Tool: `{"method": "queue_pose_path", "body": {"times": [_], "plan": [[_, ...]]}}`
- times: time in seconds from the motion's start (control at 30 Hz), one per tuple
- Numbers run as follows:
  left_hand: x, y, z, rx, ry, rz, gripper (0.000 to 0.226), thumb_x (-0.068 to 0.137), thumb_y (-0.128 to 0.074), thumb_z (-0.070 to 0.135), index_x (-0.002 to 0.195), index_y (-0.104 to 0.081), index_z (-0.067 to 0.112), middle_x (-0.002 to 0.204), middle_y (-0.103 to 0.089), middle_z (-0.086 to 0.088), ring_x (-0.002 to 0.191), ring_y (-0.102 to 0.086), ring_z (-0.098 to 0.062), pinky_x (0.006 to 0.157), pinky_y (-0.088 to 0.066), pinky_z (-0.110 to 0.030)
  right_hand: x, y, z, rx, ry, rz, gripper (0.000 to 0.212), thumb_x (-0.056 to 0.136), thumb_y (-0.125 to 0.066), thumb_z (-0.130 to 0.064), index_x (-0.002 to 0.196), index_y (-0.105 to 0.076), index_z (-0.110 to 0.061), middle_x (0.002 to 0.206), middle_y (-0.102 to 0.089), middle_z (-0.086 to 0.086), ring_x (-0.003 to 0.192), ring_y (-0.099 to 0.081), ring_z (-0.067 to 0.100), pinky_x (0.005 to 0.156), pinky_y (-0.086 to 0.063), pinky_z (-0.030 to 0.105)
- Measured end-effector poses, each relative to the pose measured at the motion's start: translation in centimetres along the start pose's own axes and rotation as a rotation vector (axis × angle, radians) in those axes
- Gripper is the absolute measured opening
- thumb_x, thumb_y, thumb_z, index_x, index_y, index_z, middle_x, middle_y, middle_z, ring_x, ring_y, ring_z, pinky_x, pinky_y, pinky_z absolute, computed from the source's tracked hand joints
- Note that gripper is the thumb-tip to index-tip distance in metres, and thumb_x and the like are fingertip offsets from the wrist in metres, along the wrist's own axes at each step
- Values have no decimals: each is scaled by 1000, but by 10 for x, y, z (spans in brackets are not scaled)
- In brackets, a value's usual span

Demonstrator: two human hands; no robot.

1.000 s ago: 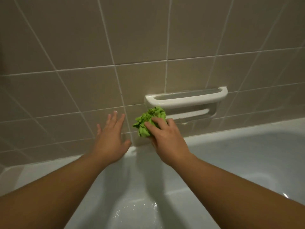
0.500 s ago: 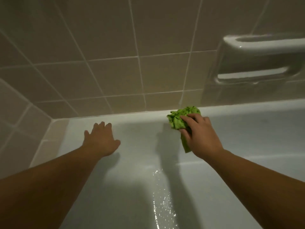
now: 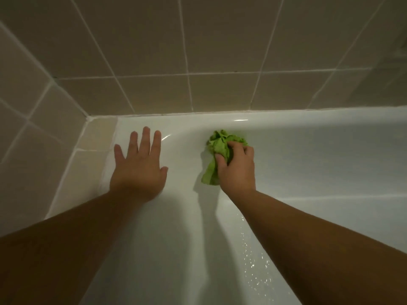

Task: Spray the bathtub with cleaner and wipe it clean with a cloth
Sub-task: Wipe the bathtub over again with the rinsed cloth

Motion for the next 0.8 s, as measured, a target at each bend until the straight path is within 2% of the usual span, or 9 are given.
{"method": "queue_pose_path", "body": {"times": [0.1,0.2,0.4,0.5,0.6,0.63,0.7,0.77,0.8], "plan": [[13,2,1,-13,-37,23,86,102,-30,61,158,26,25,169,26,-5,157,15,-35,124,-6,-65,9,-19,-6,143,-137,79,34,96,-70,-31,122,-50,-24,124,-35,-1,107,-58,29,99,-50,42],[29,5,2,-24,-70,63,86,101,-31,64,160,21,28,171,20,-3,158,11,-33,123,-7,-66,11,-27,-6,239,-137,171,33,95,-72,-32,116,-48,-27,122,-36,-2,98,-58,23,95,-51,37],[48,10,7,-40,-140,101,80,102,-29,65,162,12,32,172,12,1,159,5,-27,124,-7,-63,12,-38,21,283,48,146,48,84,-81,-22,122,-52,-31,125,-35,-8,103,-54,8,78,-39,-2],[50,14,13,-84,-214,121,74,105,-34,57,164,3,32,172,5,5,159,1,-21,127,-7,-56,23,-21,36,381,37,319,43,85,-81,-22,119,-56,-31,123,-40,-5,104,-57,12,80,-40,-4],[53,19,20,-145,-298,149,70,107,-41,48,165,-4,33,170,1,11,158,-1,-14,125,-5,-40,29,-13,38,533,-72,523,38,87,-79,-23,113,-52,-27,121,-42,0,101,-60,18,77,-40,-2],[56,20,21,-169,-327,157,69,107,-43,45,164,-7,33,169,0,13,156,-1,-10,124,-6,-36,29,-20,33,541,-87,503,37,88,-79,-23,111,-50,-25,121,-40,2,100,-60,20,78,-41,1],[61,21,23,-198,-394,184,69,105,-50,41,164,-13,34,168,-6,14,155,-6,-7,124,-12,-34,25,-43,21,495,-60,325,38,87,-80,-22,110,-49,-23,122,-37,2,94,-58,15,86,-45,10],[67,22,24,-213,-448,216,70,103,-55,39,163,-19,33,168,-14,13,155,-12,-9,125,-20,-37,22,-53,18,457,-14,192,37,88,-80,-22,108,-49,-26,121,-37,-1,89,-55,2,80,-41,0],[68,22,25,-213,-470,233,70,102,-57,37,163,-22,32,167,-15,13,154,-13,-7,124,-21,-35,24,-46,21,459,-11,216,37,88,-79,-21,108,-49,-27,121,-38,-1,89,-54,-1,75,-38,-4]]}}
Point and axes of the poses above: each hand's wrist, its own x-axis towards the middle knuckle, its own y-axis out of the back of the hand, z = x × y, the point moved 4 cm from there along x, towards the middle knuckle
